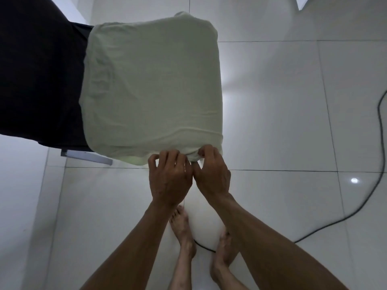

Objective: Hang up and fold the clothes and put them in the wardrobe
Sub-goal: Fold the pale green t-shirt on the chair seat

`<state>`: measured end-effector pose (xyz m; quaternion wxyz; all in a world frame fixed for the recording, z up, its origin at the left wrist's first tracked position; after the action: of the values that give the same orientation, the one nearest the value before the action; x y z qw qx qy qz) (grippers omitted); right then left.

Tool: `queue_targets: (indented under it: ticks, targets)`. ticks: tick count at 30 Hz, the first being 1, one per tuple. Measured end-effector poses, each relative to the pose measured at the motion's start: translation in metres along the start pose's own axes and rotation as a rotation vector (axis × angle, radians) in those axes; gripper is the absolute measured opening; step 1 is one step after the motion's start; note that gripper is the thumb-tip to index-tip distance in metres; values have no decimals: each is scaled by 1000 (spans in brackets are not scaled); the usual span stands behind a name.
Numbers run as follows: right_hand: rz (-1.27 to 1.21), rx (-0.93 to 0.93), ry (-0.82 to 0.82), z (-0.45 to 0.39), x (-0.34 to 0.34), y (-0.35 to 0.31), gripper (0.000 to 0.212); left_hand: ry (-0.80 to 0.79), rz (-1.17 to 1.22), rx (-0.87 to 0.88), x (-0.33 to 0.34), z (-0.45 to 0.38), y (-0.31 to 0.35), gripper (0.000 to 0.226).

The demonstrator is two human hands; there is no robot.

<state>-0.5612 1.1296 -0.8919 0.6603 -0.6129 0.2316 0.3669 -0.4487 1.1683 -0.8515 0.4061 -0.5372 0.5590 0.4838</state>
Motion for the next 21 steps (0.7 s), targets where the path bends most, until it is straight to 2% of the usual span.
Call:
queue_targets:
  ticks: [3,8,11,13,17,21]
  targets:
    - [66,-30,41,-3,-3,2,10,-22,37,-14,3,5,-4,4]
    - [-154,-132,8,6,-22,7,5,-69,16,12,5,0,6,21]
    - [-208,-210,4,7,-33,5,9,-31,24,-70,-4,-16,14,7]
    - [-177,-262,18,5,-42,-1,14,-42,-18,-147,-7,-26,12,14]
    - [44,-316,9,-6,-48,-10,19,-158,-118,-208,-11,-34,-5,25]
    - [128,-158,-66,-23,-50,7,13,-197,-171,-247,-30,-30,-39,23]
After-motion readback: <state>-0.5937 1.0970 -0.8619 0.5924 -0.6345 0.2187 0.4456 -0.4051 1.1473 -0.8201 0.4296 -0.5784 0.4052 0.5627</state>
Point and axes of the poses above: each hand's wrist, its own z-axis away from the middle knuckle, its own x-axis out of the palm, y = z × x, the point moved 9 cm from there along -z, towards the middle knuckle, and after that the axes turned 9 degrees about -y, right-handed, at the moved point
